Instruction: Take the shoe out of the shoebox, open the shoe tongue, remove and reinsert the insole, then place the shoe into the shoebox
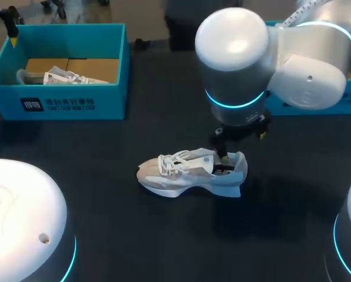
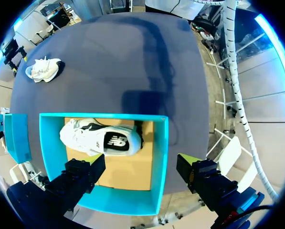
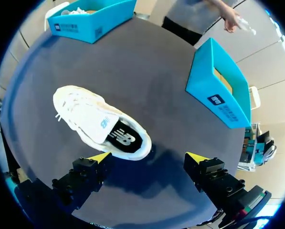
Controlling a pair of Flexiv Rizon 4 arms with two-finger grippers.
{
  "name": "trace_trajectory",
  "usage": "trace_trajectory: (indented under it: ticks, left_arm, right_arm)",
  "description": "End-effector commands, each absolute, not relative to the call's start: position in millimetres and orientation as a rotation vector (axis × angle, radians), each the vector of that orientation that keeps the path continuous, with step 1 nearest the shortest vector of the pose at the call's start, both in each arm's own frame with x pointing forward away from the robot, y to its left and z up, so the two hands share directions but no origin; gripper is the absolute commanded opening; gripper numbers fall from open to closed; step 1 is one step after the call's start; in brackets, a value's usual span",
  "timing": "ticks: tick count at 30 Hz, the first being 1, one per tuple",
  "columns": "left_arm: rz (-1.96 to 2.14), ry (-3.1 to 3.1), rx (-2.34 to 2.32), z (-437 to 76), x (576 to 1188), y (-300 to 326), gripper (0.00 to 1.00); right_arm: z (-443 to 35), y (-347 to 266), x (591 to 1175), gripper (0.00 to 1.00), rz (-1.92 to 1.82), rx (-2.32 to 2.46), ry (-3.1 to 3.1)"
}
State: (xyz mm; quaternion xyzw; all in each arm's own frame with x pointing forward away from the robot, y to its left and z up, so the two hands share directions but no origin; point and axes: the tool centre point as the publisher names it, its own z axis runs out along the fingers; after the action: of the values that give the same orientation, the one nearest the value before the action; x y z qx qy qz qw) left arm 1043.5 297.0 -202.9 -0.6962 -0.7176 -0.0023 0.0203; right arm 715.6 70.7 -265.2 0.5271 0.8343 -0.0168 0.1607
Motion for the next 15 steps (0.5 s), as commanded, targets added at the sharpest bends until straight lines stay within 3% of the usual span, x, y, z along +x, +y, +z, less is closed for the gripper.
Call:
trace_trajectory:
  ticks: [1,3,9,15]
  left_arm:
    - [-0.011,-2.225,-2.160,-202.7,1042.5,297.0,1.00]
    - [-0.011,-2.225,-2.160,-202.7,1042.5,297.0,1.00]
    - [-0.011,-2.225,-2.160,-202.7,1042.5,297.0,1.00]
    - [-0.011,-2.225,-2.160,-202.7,1042.5,297.0,1.00]
  right_arm:
    - [-267.6,68.9,715.3,1.00,-0.039,1.505,2.385]
    - [-267.6,68.9,715.3,1.00,-0.039,1.505,2.385]
    - [-259.3,74.5,711.6,1.00,0.238,0.909,2.674]
    - [-261.0,82.4,704.0,1.00,0.279,0.474,2.844]
